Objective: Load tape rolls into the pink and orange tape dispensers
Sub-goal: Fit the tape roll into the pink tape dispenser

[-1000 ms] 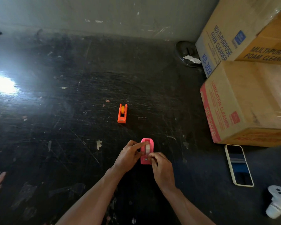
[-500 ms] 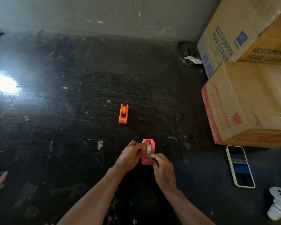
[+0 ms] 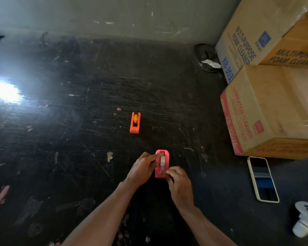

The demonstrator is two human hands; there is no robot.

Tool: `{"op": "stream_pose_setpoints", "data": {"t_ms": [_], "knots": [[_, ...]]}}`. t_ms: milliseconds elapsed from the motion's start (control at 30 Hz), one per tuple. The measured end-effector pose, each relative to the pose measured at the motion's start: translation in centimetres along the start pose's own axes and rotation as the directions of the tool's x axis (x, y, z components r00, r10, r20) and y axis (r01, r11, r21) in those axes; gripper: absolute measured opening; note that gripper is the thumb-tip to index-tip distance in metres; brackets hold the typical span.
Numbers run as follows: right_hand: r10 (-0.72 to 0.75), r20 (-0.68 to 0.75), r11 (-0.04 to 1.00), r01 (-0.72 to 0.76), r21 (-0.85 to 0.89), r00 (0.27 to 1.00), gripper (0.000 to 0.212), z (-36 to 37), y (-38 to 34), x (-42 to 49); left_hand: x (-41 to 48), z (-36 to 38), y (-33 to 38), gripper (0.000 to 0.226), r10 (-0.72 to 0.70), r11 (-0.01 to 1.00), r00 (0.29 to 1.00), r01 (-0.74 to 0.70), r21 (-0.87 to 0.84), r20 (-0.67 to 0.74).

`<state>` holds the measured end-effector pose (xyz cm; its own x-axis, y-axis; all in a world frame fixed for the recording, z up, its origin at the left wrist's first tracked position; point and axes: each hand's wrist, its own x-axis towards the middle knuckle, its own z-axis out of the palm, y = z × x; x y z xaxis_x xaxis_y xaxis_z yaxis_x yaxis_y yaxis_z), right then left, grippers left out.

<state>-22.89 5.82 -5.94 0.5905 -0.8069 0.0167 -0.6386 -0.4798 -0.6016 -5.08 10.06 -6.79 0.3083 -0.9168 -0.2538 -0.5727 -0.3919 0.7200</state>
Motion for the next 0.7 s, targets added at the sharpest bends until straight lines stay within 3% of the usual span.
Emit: {"op": "stream_pose_setpoints", "data": {"t_ms": [233, 367, 600, 700], "knots": [[-0.153, -0.045, 0.988, 0.152, -0.034, 0.987, 0.019, 1.5, 2.1, -1.2, 0.5, -0.2, -0.2, 0.048, -0.027, 1.000, 0.999, 0.028, -0.011, 0.030], [-0.218, 0.015, 0.965, 0.218, -0.143, 0.976, 0.025, 1.2, 2.2, -2.1, 0.7, -0.3, -0.4, 0.048, -0.034, 0.998, 0.998, 0.036, -0.045, 0.044], [-0.195, 0.001, 0.968, 0.193, -0.162, 0.981, 0.022, 1.0, 1.7, -2.1, 0.8, -0.7, -0.2, 0.048, -0.021, 0.999, 0.998, 0.024, -0.046, 0.064], [-0.165, 0.004, 0.980, 0.164, -0.116, 0.986, 0.033, 0.6, 1.0, -2.6, 0.8, -0.8, -0.1, 0.049, -0.011, 0.999, 0.997, 0.013, -0.029, 0.074]]}}
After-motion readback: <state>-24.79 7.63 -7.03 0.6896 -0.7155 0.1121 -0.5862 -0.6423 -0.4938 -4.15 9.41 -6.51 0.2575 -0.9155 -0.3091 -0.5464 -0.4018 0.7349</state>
